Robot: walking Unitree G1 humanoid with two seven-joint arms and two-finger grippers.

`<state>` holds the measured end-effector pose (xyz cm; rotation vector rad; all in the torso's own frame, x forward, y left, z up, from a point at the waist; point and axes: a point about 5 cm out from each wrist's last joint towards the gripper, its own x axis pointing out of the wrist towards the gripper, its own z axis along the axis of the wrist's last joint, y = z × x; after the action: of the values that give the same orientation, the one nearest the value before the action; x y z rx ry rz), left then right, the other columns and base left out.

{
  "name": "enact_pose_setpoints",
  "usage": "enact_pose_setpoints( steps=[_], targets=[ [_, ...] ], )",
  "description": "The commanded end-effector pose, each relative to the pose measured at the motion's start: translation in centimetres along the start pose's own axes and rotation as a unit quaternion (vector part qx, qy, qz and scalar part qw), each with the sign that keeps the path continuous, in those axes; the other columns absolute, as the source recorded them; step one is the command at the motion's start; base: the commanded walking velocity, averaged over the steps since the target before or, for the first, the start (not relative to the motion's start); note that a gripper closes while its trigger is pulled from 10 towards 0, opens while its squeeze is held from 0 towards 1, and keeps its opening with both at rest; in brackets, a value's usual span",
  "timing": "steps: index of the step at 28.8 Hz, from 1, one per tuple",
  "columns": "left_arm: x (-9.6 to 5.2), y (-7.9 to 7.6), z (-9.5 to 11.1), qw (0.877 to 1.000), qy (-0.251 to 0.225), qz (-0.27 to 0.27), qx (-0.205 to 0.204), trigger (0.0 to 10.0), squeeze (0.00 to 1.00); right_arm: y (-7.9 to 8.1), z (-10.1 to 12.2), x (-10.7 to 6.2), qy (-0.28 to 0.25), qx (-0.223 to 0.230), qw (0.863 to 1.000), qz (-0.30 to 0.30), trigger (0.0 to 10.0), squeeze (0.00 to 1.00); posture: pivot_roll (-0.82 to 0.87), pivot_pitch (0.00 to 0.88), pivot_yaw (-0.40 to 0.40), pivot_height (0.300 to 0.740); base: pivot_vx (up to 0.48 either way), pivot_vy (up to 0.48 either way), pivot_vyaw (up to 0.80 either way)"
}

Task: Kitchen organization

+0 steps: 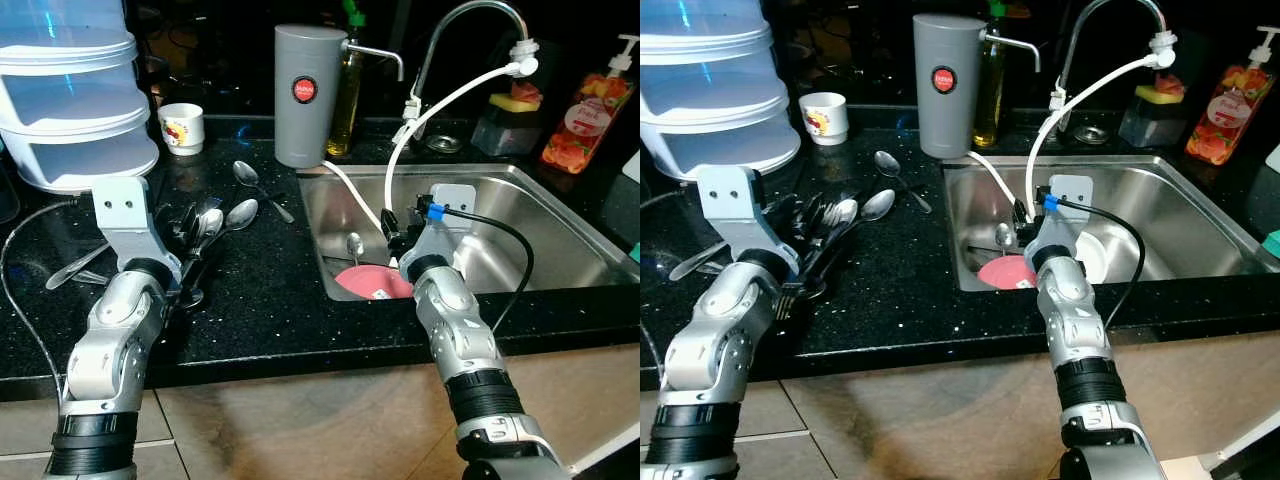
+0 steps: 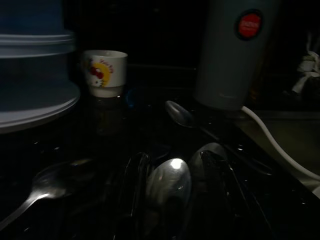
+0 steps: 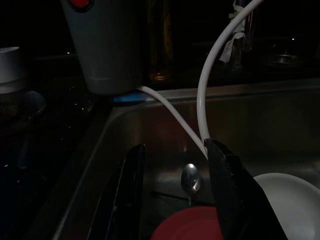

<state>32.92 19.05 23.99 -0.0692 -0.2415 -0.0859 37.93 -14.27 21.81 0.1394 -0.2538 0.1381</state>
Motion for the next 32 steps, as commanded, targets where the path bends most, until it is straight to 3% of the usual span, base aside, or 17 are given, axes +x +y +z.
enact_pose_setpoints(
  steps=[1,5,11,16,22,24,29,30,31,32],
  targets=[
    [0.4,0.3,0.1,1.0,0.01,0.001,0.007,10.0,0.0,0.1,0.0,0.2,0.008,0.019,1.0,0.003,10.0,0.0,0.07,0.02,-0.022,0.74,0.0,0.0,0.0],
    [0.5,0.6,0.3,1.0,0.01,0.007,0.005,10.0,0.0,0.1,-0.1,0.4,0.016,0.044,0.999,0.001,10.0,0.0,0.07,0.018,-0.021,0.74,0.0,0.0,0.0],
    [0.7,1.3,0.5,0.999,0.02,0.024,0.022,10.0,0.0,0.6,-0.1,0.7,0.026,0.047,0.998,0.027,10.0,0.0,0.07,0.019,-0.021,0.74,0.0,0.0,0.0],
    [1.6,3.5,1.3,0.995,0.059,0.079,0.036,10.0,0.0,1.4,0.0,1.4,0.05,0.049,0.996,0.06,10.0,0.0,0.08,0.032,-0.029,0.74,0.0,0.0,0.0],
    [2.2,3.9,1.6,0.992,0.079,0.078,0.055,10.0,0.0,1.5,0.1,1.8,0.06,0.046,0.995,0.066,10.0,0.0,0.08,0.032,-0.029,0.74,0.0,0.0,0.0],
    [2.5,4.3,1.1,0.988,0.108,0.081,0.069,10.0,0.0,1.3,0.1,2.1,0.064,0.044,0.995,0.063,10.0,0.0,0.08,0.041,-0.028,0.74,0.0,0.0,0.0],
    [3.6,4.8,1.0,0.986,0.135,0.07,0.062,10.0,0.0,0.7,0.0,2.3,0.077,0.031,0.995,0.053,10.0,0.0,0.08,0.066,-0.027,0.74,0.0,0.0,0.0],
    [4.1,4.8,1.2,0.986,0.143,0.061,0.056,10.0,0.11,0.5,0.2,2.5,0.079,0.027,0.995,0.053,10.0,0.0,0.08,0.07,-0.025,0.74,0.0,0.0,0.0],
    [4.7,4.8,1.6,0.984,0.163,0.055,0.04,10.0,1.0,0.3,0.6,2.8,0.08,0.024,0.995,0.056,10.0,0.0,0.08,0.079,-0.023,0.74,0.0,0.0,0.0],
    [4.7,4.8,1.6,0.984,0.163,0.055,0.04,10.0,1.0,0.3,0.6,2.8,0.08,0.024,0.995,0.056,10.0,0.0,0.08,0.079,-0.023,0.74,0.0,0.0,0.0]
  ],
)
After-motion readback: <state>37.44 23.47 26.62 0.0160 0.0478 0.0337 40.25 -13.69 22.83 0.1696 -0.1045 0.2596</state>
